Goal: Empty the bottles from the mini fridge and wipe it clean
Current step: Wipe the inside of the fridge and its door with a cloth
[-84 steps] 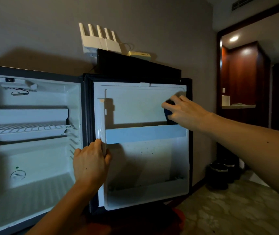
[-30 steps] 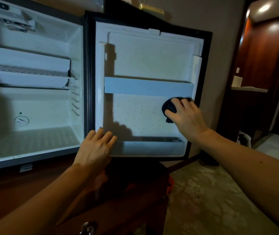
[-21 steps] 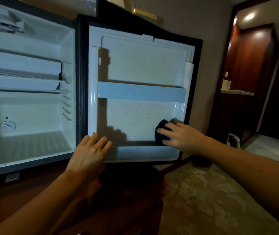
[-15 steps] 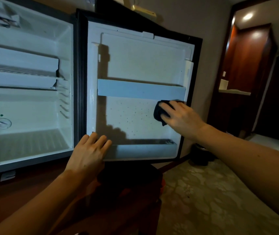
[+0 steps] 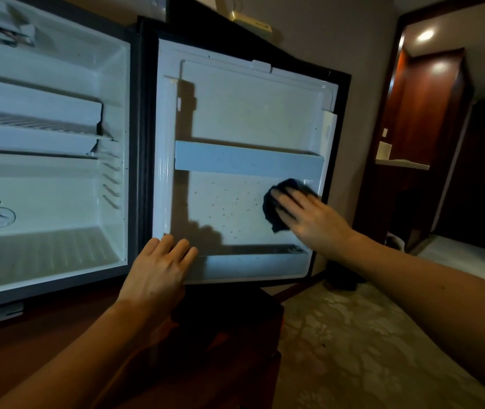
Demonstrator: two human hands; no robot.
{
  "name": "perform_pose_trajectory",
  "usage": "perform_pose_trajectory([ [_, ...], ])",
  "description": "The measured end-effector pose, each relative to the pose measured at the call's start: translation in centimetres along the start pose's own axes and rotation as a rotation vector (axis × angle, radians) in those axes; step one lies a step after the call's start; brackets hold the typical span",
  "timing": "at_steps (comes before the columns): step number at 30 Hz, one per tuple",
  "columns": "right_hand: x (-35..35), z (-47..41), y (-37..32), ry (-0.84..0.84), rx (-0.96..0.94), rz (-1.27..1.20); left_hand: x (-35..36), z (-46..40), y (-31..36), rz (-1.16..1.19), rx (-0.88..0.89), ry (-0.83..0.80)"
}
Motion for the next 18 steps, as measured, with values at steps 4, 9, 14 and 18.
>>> perform_pose_trajectory([
  [4, 1.3, 2.5, -3.3, -0.146, -0.360, -0.079, 0.0, 0.0, -0.1, 0.008, 0.003, -0.003],
  [9, -0.2, -0.7, 1.9, -0.063, 0.086, -0.032, 0.1, -0.1, -0.1, 0.016, -0.001, 0.002],
  [14, 1.3, 1.2, -2.5, -0.081, -0.270, -0.096, 0.2, 0.0, -0.2, 0.006, -0.014, 0.008],
  [18, 0.2, 0.8, -1.3, -0.154, -0.241, -0.119, 0.3, -0.1, -0.1, 0.007, -0.009, -0.005],
])
Point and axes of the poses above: each hand's wrist, its own z-axis away from the middle knuckle, its own x-axis out of the palm, y = z × x, the point moved 8 cm from there along -z, towards the middle knuckle, and after that the axes turned 2 degrees about -x, right-handed, at the moved point
